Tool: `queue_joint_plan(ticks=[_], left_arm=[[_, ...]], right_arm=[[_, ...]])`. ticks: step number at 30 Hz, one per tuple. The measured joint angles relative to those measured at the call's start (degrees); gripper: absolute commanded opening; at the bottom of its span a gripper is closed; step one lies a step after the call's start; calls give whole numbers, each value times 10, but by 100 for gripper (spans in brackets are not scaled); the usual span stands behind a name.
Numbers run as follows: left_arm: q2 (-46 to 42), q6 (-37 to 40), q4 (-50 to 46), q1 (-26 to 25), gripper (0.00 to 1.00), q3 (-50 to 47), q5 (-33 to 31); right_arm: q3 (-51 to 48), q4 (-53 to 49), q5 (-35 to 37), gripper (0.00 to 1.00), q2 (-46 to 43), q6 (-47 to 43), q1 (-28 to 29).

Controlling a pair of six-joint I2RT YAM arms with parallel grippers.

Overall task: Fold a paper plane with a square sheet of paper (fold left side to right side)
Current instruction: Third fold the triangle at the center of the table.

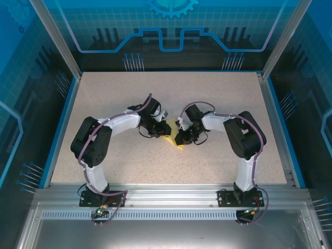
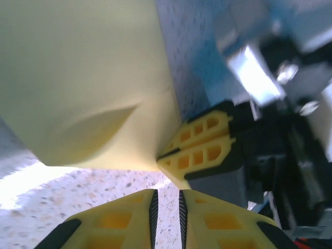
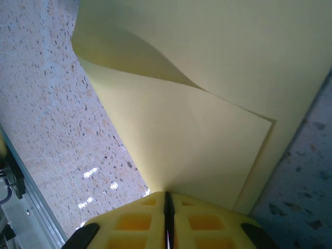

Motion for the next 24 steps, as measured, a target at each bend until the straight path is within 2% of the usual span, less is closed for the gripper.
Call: queue_joint_plan(ticks=[17, 24], left_arm=[[78, -11, 34, -13, 20, 6, 6], [91, -11, 35, -10, 19, 26, -16]], right_arm=[[0, -1, -2, 8, 1, 0, -1], [0, -2, -1, 8, 1, 0, -1]])
